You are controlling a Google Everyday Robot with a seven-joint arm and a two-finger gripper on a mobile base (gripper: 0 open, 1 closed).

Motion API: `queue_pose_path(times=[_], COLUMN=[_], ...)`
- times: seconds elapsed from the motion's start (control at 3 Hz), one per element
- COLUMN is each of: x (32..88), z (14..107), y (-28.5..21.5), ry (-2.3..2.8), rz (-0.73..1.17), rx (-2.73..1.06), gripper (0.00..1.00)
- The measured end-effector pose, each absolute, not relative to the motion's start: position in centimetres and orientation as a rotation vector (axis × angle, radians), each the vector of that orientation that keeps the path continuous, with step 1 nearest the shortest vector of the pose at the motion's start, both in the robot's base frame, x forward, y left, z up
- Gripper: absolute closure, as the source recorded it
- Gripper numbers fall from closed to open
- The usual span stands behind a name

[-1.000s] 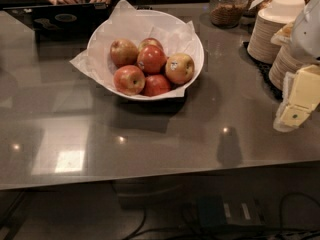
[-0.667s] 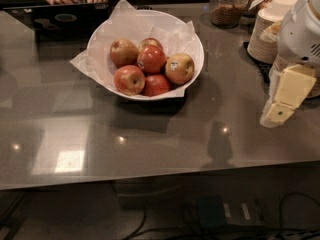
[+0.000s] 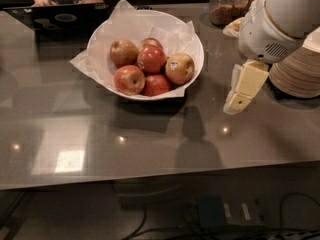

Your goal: Pick apple from white bowl

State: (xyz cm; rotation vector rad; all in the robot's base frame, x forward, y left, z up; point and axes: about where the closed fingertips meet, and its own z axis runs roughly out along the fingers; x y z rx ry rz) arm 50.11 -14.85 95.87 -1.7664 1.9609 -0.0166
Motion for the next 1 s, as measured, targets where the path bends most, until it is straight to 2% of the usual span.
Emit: queue_pose_path(times=[0.33,1.0], x=[52.62,53.04], z=[95.02,94.92], y=[-13.04,-12.96], ry=[1.884,1.874], rz=[0.075,0.109], rx=[-1.779,-1.726], gripper=[0.0,0.0])
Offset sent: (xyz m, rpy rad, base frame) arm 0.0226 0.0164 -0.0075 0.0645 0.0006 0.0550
